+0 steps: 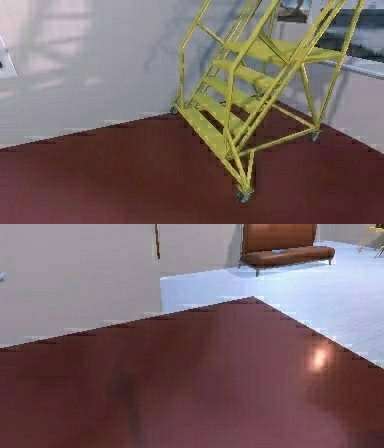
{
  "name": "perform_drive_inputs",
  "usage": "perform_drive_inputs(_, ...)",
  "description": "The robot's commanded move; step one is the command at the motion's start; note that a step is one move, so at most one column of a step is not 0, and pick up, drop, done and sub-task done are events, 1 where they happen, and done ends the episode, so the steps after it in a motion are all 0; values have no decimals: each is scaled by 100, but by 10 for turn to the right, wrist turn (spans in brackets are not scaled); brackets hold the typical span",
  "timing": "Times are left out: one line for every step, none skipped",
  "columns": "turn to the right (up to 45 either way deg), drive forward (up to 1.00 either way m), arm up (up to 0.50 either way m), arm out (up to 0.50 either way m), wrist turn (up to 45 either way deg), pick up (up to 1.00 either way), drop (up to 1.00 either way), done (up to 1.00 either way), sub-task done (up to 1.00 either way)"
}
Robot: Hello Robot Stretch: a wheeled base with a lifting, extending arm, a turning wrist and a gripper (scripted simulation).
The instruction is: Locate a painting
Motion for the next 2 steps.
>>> perform_drive_inputs(450, 0, 0, 0, 0, 0, 0, 0, 0)
perform_drive_inputs(90, 0, 0, 0, 0, 0, 0, 0, 0)
